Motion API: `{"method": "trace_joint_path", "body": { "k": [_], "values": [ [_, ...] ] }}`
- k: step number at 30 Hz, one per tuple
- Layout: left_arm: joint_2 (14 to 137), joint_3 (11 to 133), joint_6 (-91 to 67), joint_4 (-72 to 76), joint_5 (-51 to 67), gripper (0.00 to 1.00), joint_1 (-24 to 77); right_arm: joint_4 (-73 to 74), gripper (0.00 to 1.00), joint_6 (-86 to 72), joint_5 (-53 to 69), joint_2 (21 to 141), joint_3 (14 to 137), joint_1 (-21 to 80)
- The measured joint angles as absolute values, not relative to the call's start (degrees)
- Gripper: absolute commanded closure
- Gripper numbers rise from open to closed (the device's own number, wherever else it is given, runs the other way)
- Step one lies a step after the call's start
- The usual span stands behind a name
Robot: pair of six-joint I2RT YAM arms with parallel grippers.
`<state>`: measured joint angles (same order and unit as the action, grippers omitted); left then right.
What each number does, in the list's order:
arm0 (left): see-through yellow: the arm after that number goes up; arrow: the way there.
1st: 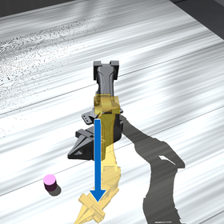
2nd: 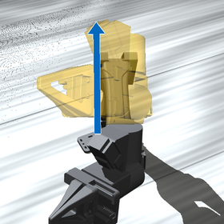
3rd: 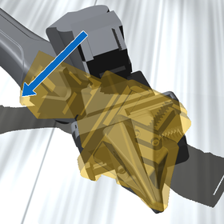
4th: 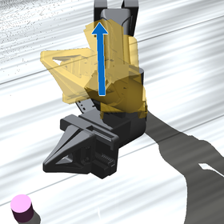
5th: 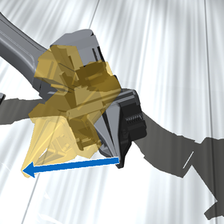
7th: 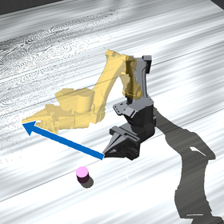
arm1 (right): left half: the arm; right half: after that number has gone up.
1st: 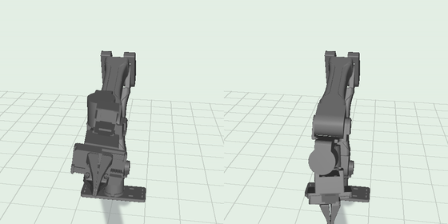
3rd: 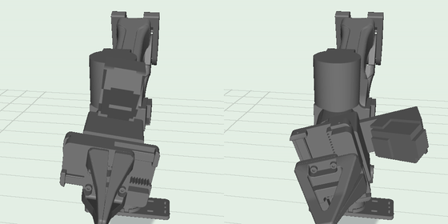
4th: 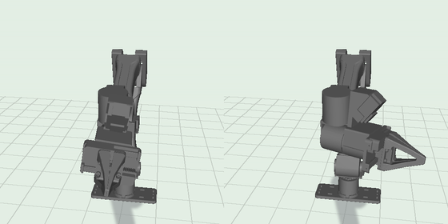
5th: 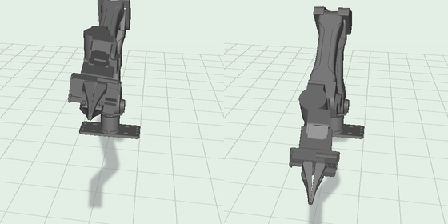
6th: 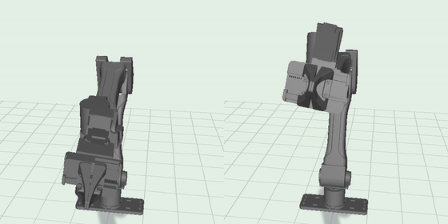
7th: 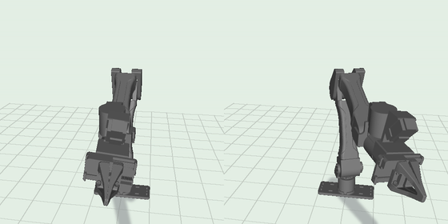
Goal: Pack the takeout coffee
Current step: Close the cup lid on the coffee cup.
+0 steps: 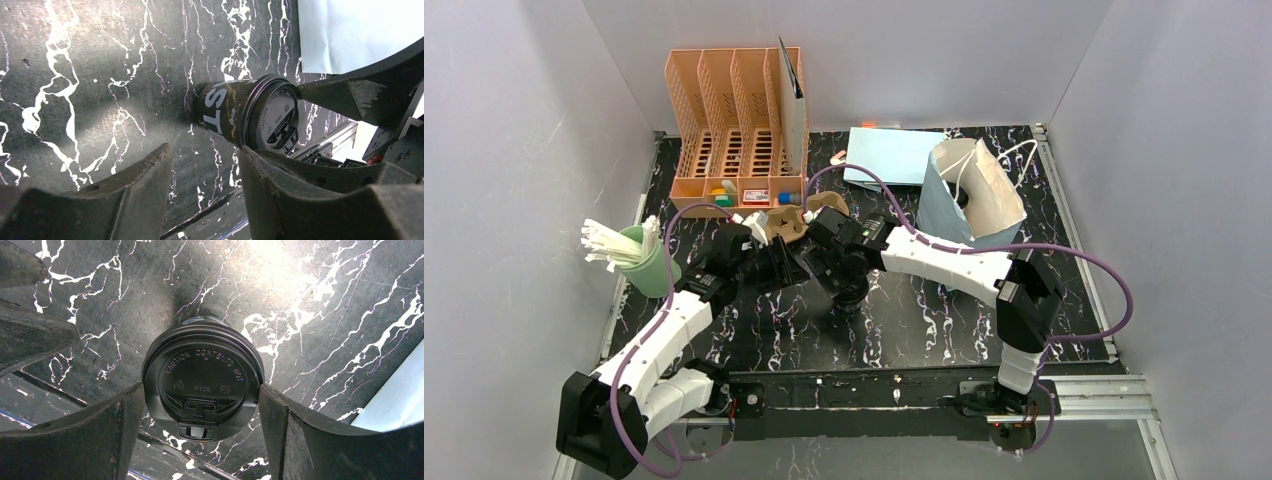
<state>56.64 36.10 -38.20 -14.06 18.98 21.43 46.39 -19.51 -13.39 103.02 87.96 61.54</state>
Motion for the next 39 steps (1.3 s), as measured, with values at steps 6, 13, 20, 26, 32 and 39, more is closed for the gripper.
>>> {"method": "trace_joint_path", "body": {
  "k": [6, 13, 20, 26, 32, 39],
  "values": [
    [56.73, 34.26, -39.7, -11.03, 21.32, 0.54, 21.43, 46.37, 0.17, -19.49, -13.32, 103.11, 87.96, 61.52],
    [57.89, 30.94, -42.15, -5.17, 25.43, 0.58, 21.43, 45.52, 0.18, -19.44, -13.19, 103.07, 87.37, 61.52],
    [61.47, 28.08, -44.77, 1.23, 28.6, 0.59, 21.43, 43.24, 0.19, -19.33, -13.08, 101.86, 85.34, 61.52],
    [63.18, 27.79, -46.15, 4.86, 30.24, 0.59, 21.43, 41.54, 0.2, -19.44, -11.62, 101.62, 84.44, 61.36],
    [64.73, 27.77, -46.87, 7.42, 31.35, 0.61, 21.43, 40.88, 0.21, -19.31, -11.33, 101.6, 84.2, 61.3],
    [66.61, 27.51, -47.62, 9.87, 32.03, 0.63, 21.28, 41.01, 0.21, -19.29, -11.35, 101.62, 84.23, 61.28]
  ]
}}
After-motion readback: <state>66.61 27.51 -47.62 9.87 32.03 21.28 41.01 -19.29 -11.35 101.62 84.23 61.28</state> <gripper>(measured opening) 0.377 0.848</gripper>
